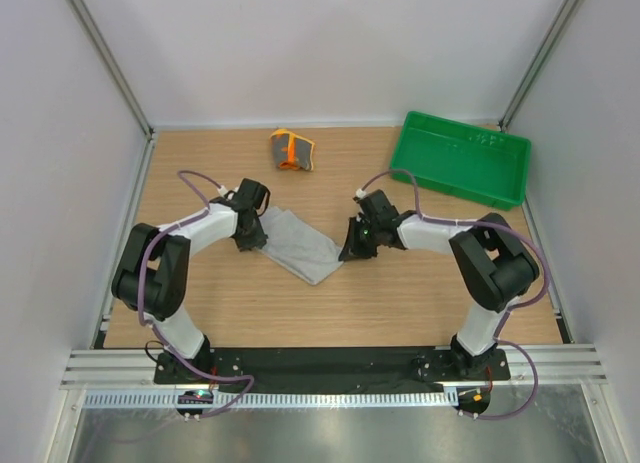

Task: Roll the towels
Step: Fold the towel

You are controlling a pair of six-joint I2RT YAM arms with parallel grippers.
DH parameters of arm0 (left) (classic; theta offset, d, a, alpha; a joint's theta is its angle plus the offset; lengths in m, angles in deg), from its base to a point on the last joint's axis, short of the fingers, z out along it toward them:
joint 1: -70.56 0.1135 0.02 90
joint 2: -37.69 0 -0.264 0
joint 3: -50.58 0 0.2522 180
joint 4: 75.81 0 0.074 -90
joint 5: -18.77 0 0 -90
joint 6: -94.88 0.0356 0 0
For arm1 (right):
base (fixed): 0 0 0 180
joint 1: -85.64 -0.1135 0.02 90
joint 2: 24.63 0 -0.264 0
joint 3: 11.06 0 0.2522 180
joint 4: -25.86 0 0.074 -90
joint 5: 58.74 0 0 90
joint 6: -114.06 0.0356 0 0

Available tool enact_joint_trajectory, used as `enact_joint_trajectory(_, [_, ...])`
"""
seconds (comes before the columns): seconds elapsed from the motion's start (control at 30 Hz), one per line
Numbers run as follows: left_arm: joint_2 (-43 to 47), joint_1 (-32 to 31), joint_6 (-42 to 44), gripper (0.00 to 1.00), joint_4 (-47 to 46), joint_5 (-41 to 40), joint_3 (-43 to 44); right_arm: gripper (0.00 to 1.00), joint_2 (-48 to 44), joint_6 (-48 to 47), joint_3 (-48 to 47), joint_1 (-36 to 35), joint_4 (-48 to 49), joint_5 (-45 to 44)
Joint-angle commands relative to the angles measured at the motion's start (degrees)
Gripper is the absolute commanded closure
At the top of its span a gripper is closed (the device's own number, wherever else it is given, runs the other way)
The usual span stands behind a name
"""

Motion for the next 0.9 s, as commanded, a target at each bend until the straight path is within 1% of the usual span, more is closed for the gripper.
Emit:
enact_joint_trajectory(0.0, [-1.97, 0.78, 2.99, 0.71, 0.19, -3.13, 1.63, 0.95, -5.40, 1.60, 5.65, -2.94, -1.16, -2.40])
enact_joint_trajectory(0.1, [-1.89, 0.87, 3.70, 0.71, 0.10, -2.52, 1.90, 0.90, -7.85, 1.87, 7.15, -5.40, -2.21, -3.63])
enact_joint_trajectory(0.13, [-1.54, 0.78, 3.87, 0.70, 0.19, -2.34, 1.90, 0.84, -8.56, 1.87, 7.24, -5.93, -2.65, -3.72])
enact_joint_trajectory(0.17, [-1.19, 0.78, 4.05, 0.67, 0.28, -2.43, 1.81, 0.77, -9.26, 1.69, 7.24, -6.55, -3.18, -3.98])
enact_joint_trajectory(0.2, [0.21, 0.69, 4.05, 0.65, 0.54, -2.60, 1.72, 0.68, -10.05, 1.52, 7.15, -6.81, -4.83, -4.42])
enact_joint_trajectory(0.23, [1.09, 0.60, 4.05, 0.62, 1.15, -2.95, 1.55, 0.51, -12.06, 1.43, 6.97, -7.08, -5.72, -5.90])
enact_joint_trajectory(0.27, [2.32, 0.43, 4.05, 0.58, 1.51, -4.09, 1.46, 0.44, -13.04, 1.25, 6.62, -6.99, -6.51, -6.61])
enact_joint_trajectory(0.3, [4.59, 0.08, 3.96, 0.50, 2.03, -4.71, 1.28, 0.38, -14.27, 0.82, 6.27, -6.99, -8.35, -7.67])
enact_joint_trajectory(0.37, [7.15, -0.54, 3.88, 0.40, 3.88, -6.55, 1.37, 0.30, -17.08, -0.06, 4.53, -7.08, -10.73, -11.00])
enact_joint_trajectory(0.47, [12.34, -2.82, 3.61, 0.37, 7.12, -9.88, 1.98, 0.28, -19.90, -1.65, 2.32, -7.08, -14.95, -14.44])
enact_joint_trajectory(0.53, [16.46, -4.40, 3.79, 0.37, 8.27, -11.21, 2.25, 0.27, -21.22, -2.35, 1.79, -6.99, -16.62, -15.67])
enact_joint_trajectory(0.6, [19.37, -7.73, 4.05, 0.37, 8.80, -11.92, 1.64, 0.27, -22.80, -2.53, 1.79, -7.08, -17.33, -16.90])
enact_joint_trajectory(0.63, [20.69, -9.31, 4.23, 0.37, 8.72, -12.09, 0.67, 0.27, -23.33, -2.44, 1.87, -6.99, -17.42, -18.91])
enact_joint_trajectory(0.67, [23.31, -11.94, 4.49, 0.38, 8.28, -12.27, -0.03, 0.28, -24.55, -2.27, 2.57, -6.99, -17.33, -20.41])
enact_joint_trajectory(0.73, [25.87, -15.29, 4.93, 0.38, 7.32, -12.36, -2.13, 0.28, -26.14, -1.65, 4.15, -6.99, -16.90, -21.30])
enact_joint_trajectory(0.77, [28.15, -18.79, 5.19, 0.39, 6.87, -12.79, -2.93, 0.28, -27.19, -1.47, 4.86, -6.99, -16.37, -21.73])
enact_joint_trajectory(0.83, [30.71, -22.41, 5.54, 0.39, 3.89, -14.72, -4.95, 0.28, -30.35, -1.04, 6.52, -6.90, -14.35, -22.44])
enact_joint_trajectory(0.87, [32.64, -25.82, 6.68, 0.39, 2.32, -14.82, -6.87, 0.28, -31.15, -0.95, 7.93, -6.90, -13.21, -22.27])
